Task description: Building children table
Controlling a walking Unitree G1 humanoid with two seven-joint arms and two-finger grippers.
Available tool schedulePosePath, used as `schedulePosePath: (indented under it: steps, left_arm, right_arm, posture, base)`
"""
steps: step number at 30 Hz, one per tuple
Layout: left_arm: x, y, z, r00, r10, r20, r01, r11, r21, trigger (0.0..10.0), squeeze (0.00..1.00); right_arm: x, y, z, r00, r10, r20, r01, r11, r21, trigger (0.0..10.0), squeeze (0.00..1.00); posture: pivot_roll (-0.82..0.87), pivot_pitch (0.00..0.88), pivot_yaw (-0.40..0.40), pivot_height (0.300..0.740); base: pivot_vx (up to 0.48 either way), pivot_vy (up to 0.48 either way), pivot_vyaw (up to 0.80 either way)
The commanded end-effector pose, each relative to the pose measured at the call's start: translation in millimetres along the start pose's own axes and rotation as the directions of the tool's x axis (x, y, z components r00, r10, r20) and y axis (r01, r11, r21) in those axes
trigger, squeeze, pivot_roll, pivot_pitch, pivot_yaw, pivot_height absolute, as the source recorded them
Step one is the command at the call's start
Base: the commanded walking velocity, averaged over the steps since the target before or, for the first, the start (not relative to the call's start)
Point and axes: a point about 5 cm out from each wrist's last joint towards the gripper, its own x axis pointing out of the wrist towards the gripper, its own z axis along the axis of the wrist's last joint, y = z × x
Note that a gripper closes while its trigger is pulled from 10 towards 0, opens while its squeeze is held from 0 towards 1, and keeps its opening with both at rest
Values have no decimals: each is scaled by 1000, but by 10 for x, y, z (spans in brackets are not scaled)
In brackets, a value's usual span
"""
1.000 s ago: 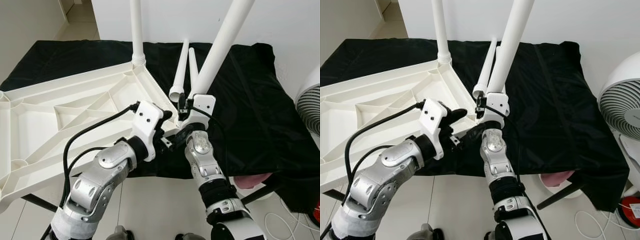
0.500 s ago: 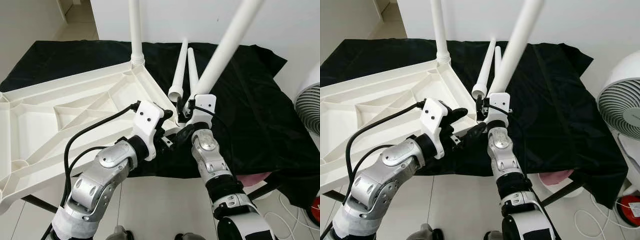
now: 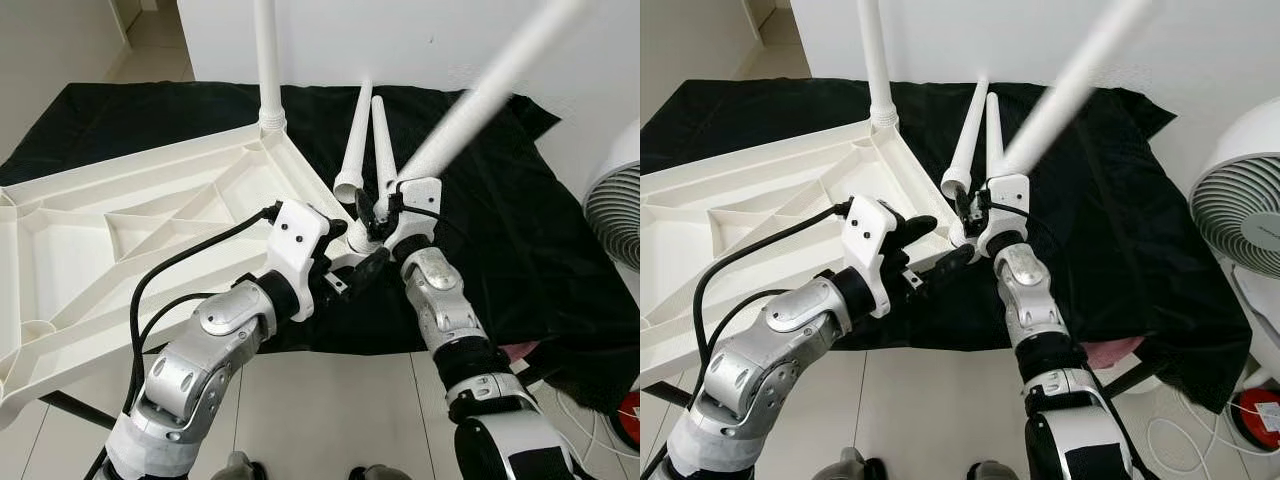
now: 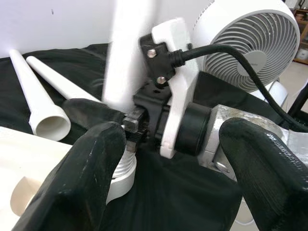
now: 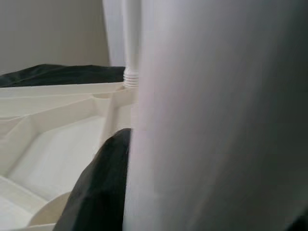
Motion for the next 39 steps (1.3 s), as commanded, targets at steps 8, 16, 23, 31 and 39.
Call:
schedulePosePath:
  steps: [8, 16, 23, 31, 39]
  left_arm:
    - [43, 40, 37, 1000, 25, 19, -25, 999, 23, 10000, 0]
    - [155, 180, 163, 998, 39, 56, -41, 998, 44, 10000, 0]
    - [224, 314, 290, 996, 41, 81, -45, 998, 54, 10000, 1000]
    - [283, 395, 445, 992, 40, 116, -45, 998, 43, 10000, 0]
    - [275, 422, 656, 982, 2, 187, 1, 1000, -18, 10000, 0]
  right_arm:
    - [54, -119, 70, 1000, 22, 10, -22, 1000, 0, 0, 0]
    - [75, -151, 204, 993, 114, 38, -113, 994, -3, 10000, 0]
    - [47, -215, 378, 970, 232, 66, -232, 973, -20, 10000, 0]
    - [-102, -272, 494, 899, 438, 11, -432, 891, -141, 10000, 0]
    - [-256, -253, 454, 798, 588, -130, -602, 787, -134, 10000, 0]
  posture:
    - [-62, 54, 19, 740]
    - [-59, 54, 20, 740]
    - [-68, 59, 26, 740]
    - [-76, 54, 34, 740]
    - [-77, 64, 39, 740]
  base:
    - [0, 0, 0]
    - [0, 0, 0]
    - [0, 0, 0]
    - [0, 0, 0]
    - [0, 0, 0]
